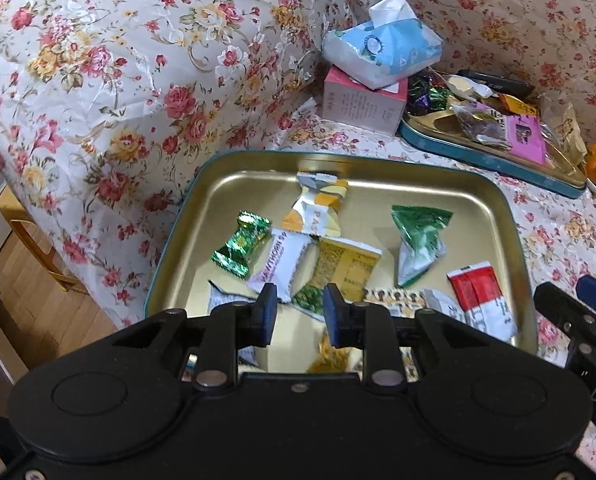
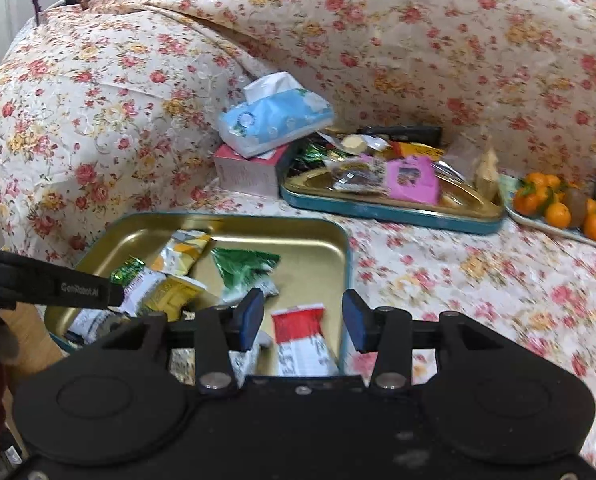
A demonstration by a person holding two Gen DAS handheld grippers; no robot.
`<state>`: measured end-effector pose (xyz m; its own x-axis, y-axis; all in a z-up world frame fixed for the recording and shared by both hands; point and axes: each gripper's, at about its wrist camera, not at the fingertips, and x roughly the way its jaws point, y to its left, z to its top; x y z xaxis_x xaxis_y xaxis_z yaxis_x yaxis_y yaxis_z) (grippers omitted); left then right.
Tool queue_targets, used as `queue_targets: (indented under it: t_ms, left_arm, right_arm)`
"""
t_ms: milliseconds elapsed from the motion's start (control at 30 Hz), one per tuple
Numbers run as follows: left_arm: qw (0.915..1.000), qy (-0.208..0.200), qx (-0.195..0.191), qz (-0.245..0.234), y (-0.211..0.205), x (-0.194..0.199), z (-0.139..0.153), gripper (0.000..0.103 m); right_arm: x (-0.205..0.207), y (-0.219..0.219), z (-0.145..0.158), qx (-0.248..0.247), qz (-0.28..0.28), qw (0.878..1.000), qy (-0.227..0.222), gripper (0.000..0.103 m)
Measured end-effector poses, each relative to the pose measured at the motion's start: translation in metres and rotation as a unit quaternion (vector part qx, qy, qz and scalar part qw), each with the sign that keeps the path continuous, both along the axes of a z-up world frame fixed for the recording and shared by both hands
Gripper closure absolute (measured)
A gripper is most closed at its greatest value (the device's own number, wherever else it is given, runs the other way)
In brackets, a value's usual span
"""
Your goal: Organize snacks
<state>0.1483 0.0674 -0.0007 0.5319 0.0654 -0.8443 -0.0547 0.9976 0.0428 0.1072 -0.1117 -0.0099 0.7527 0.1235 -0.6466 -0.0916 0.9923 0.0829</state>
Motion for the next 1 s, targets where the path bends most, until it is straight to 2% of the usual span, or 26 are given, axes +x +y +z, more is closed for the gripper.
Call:
queue_targets:
  t_ms: [367, 1000]
  left_arm:
    - [0.9998, -0.014, 0.014, -0.006, -0.011, -0.027, 0.003, 0.067]
    - [0.9999, -0.008, 0.012, -0.003, -0.011, -0.031, -0.001, 0.067]
  right_arm:
    - [-0.028, -0.012, -0.006, -0.004, -0.019, 1.000, 0.007, 0.057]
    - [-0.029, -0.011, -0.009, 0.000, -0.011, 1.000, 0.014, 0.056]
